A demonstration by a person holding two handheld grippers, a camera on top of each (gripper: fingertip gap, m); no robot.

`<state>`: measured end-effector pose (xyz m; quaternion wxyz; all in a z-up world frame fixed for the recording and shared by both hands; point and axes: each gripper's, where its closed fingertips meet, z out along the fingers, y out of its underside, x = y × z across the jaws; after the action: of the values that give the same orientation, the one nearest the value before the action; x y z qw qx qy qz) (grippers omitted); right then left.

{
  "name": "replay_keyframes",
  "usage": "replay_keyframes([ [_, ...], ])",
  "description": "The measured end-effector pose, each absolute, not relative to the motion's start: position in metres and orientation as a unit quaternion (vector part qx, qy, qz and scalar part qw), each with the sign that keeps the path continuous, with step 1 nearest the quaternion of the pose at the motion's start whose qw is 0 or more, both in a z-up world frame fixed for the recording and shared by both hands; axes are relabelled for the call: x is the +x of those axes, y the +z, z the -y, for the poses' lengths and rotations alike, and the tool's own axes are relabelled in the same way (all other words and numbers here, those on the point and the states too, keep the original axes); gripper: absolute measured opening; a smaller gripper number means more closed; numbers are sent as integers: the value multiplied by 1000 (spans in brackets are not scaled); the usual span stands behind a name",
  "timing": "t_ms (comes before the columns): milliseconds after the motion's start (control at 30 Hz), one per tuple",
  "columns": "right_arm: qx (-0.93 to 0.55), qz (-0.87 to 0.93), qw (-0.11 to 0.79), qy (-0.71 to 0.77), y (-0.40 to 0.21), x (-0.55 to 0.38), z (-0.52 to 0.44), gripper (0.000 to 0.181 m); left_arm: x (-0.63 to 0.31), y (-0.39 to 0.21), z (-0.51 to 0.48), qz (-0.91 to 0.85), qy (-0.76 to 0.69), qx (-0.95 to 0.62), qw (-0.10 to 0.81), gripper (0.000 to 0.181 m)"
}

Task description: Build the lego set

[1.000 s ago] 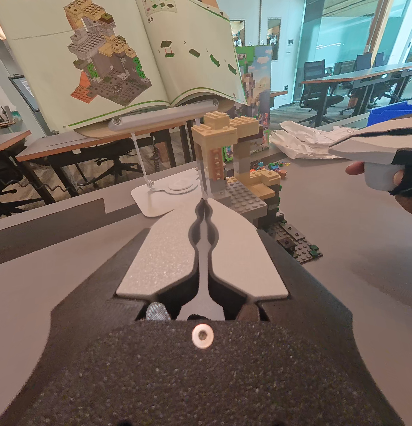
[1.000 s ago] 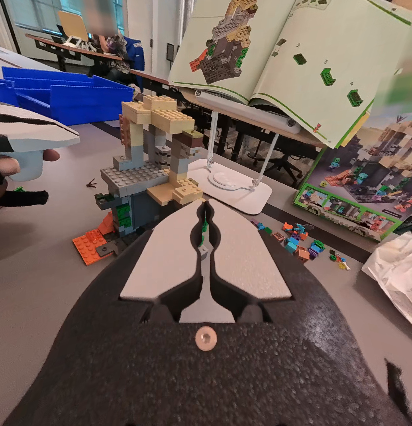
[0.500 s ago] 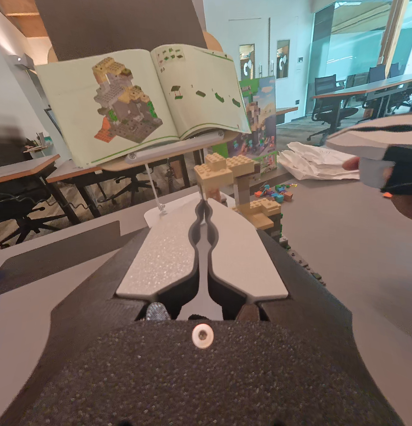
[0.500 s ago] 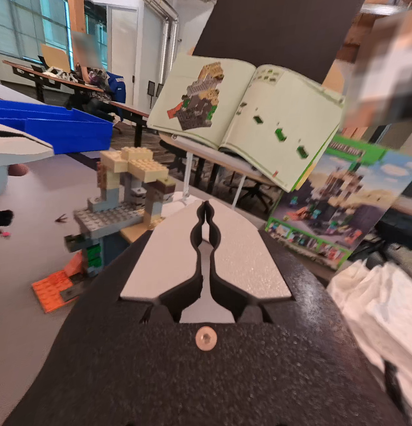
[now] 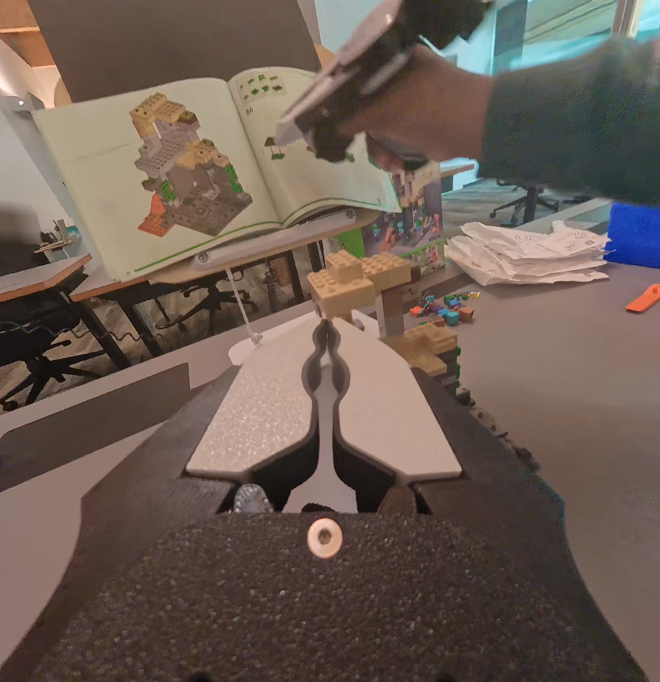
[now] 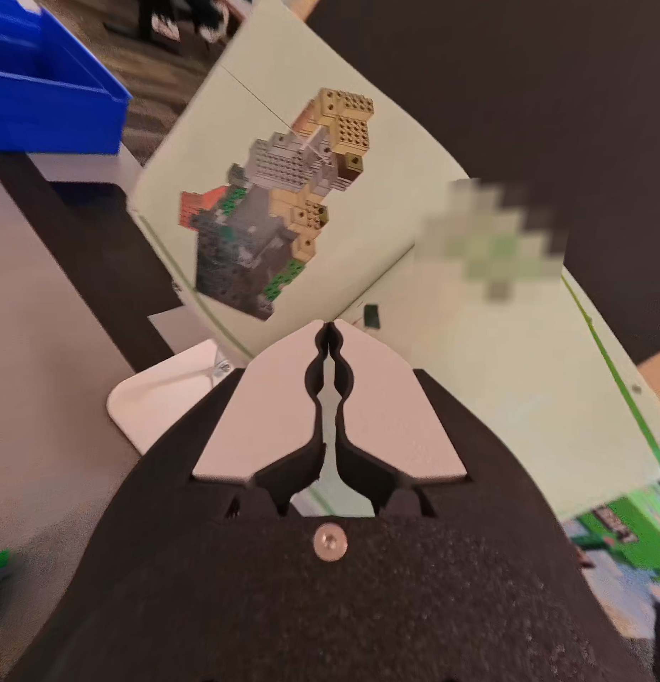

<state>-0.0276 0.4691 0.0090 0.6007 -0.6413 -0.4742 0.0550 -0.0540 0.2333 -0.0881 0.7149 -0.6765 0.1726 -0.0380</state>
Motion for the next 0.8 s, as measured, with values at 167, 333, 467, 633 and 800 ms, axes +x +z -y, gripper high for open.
replay_keyframes([
  [167, -683, 514, 519, 15, -25, -43, -502, 0, -63, -106, -232, -176, -36, -691, 701, 0],
  [333, -690, 544, 477, -6, -52, -34, -498, 0, -69, -110, -234, -174, -43, -693, 698, 0],
  [467, -677, 555, 482, -32, -60, -16, -497, 0, -70, -116, -234, -178, -41, -699, 691, 0],
  [633, -686, 503, 525, -7, -66, 28, -501, 0, -74, -115, -234, -173, -40, -698, 693, 0],
  [800, -706, 418, 571, 16, -65, 81, -512, 0, -72, -117, -235, -174, -42, -700, 691, 0],
])
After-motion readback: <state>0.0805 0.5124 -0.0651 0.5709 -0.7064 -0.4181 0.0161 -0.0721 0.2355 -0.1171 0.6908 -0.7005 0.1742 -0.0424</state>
